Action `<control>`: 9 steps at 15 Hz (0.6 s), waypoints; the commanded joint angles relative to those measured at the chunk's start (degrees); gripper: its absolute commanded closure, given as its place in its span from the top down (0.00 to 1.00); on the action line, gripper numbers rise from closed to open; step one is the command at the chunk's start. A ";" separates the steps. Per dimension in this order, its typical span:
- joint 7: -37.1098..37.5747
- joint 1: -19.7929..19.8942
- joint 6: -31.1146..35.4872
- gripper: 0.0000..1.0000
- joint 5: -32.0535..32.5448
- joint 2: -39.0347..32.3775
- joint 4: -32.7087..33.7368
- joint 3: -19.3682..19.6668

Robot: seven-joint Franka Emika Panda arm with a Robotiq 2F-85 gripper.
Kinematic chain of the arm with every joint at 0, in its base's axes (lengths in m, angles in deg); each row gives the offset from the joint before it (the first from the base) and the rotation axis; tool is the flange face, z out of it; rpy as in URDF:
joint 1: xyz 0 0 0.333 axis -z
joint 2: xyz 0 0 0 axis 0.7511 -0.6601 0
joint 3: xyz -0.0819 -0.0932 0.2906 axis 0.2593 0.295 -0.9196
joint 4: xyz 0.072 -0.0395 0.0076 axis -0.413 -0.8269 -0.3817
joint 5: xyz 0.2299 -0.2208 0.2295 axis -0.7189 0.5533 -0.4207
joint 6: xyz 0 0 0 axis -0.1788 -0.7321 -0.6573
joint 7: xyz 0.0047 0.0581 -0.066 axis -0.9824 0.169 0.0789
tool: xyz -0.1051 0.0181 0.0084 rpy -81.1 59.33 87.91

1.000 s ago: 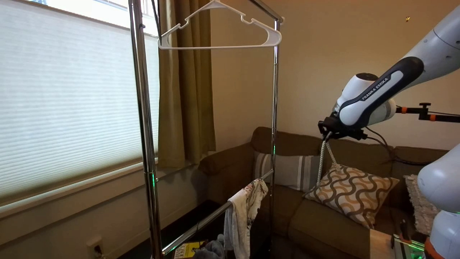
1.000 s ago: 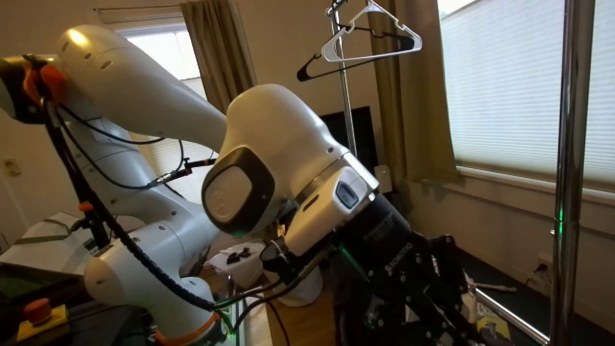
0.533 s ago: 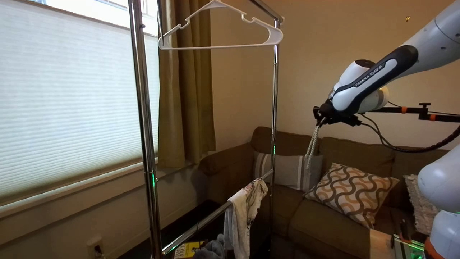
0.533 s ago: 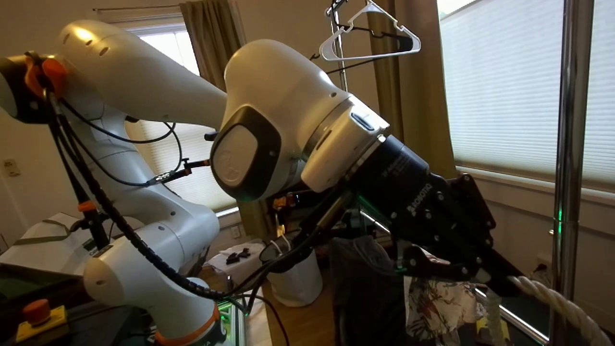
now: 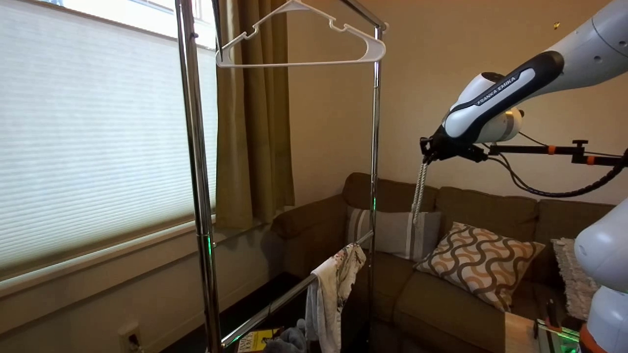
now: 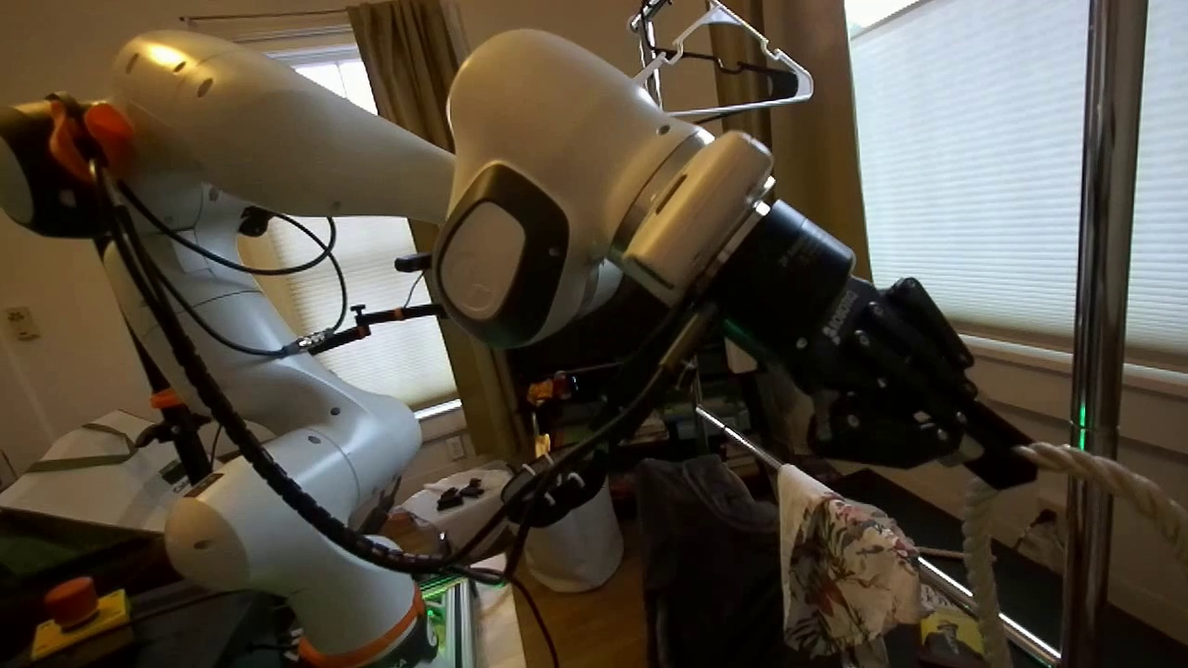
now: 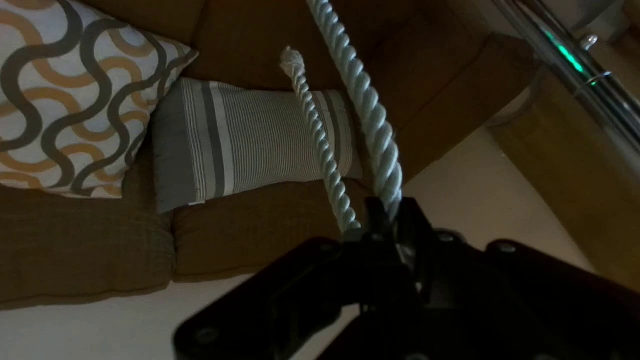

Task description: Move the white cord to the right side of the top rail.

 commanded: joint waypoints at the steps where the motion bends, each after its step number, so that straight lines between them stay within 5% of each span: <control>1: -3.50 3.45 -7.36 0.03 4.02 -0.77 5.99 -2.39; 3: -2.84 2.03 -5.22 0.11 2.42 -0.12 4.48 -1.50; 9: -1.13 5.74 -4.29 0.03 4.72 -0.97 8.17 -2.42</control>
